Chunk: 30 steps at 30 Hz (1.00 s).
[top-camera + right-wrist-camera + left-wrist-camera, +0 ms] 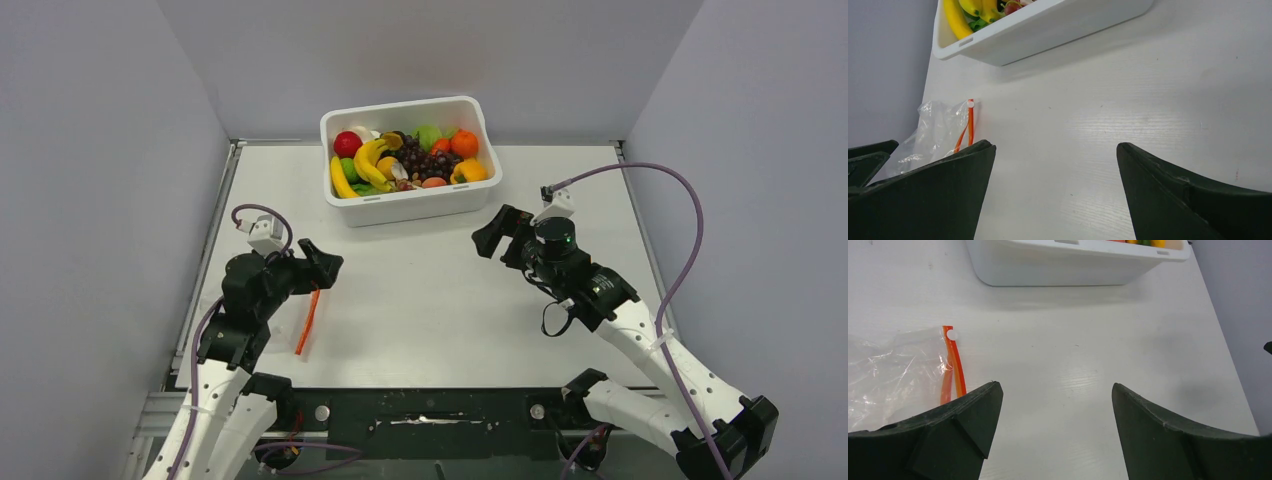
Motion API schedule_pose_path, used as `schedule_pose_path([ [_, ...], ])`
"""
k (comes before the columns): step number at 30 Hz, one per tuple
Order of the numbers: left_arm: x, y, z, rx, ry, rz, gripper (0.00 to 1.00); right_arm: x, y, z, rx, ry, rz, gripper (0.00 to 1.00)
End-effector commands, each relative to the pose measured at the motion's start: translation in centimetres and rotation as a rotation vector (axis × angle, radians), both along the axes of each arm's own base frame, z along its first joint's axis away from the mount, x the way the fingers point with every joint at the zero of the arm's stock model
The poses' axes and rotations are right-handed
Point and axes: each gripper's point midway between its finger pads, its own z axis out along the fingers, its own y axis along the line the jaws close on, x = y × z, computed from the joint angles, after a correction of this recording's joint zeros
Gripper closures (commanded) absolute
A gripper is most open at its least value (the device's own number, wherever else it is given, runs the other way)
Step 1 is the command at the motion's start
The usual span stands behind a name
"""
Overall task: Place the food in the zip-top bag and seal the zipper
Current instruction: Pick up the zipper food storage bag at the corner of the board.
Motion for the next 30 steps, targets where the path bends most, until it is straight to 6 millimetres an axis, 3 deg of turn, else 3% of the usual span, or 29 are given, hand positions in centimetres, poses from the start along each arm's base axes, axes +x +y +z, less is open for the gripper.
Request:
schedule_pose_path([
  [1,0.5,0.1,1.8,-0.020,-0.073,0.008,0.19,0.6,0.5,3.0,0.044,-0.097,0.008,0.02],
  [9,0.8,0.6,1.8,-0.016,-0.080,0.043,0.19,0.7,0.8,2.6,0.043,-0.074,0.012,0.02],
  [17,1.2,2.3,1.7,0.048,-0.070,0.120,0.19,1.0,1.1,3.5,0.049,-0.104,0.027,0.02],
  [24,2.5,5.4,-0.4,0.076,0.102,0.347,0.27,1.1,0.9,4.8,0.038,-0.157,0.035,0.02],
  [30,2.8,6.9,-3.8,0.162,0.341,0.461,0.28,0.7,0.6,5.5,0.037,-0.191,0.045,0.02],
])
